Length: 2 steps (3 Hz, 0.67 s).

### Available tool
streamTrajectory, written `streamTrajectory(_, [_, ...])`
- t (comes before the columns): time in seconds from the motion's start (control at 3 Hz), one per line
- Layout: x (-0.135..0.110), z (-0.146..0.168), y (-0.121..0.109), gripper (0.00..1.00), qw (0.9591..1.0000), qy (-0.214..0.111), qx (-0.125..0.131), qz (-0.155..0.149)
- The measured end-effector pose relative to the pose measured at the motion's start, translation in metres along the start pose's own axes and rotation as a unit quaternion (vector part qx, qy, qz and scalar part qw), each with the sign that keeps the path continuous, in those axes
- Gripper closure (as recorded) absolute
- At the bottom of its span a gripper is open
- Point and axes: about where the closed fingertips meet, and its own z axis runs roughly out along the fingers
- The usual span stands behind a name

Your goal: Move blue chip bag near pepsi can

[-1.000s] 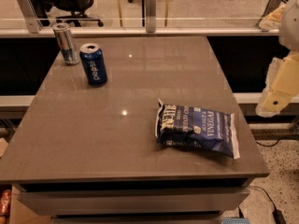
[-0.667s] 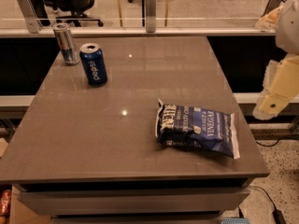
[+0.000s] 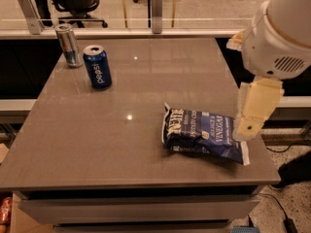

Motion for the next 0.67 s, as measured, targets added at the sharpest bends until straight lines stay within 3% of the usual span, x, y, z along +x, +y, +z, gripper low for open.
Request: streamTrajectory(0.67, [-0.032,0.055,0.025,0.0,0.9984,0.02,-0.046,-0.025])
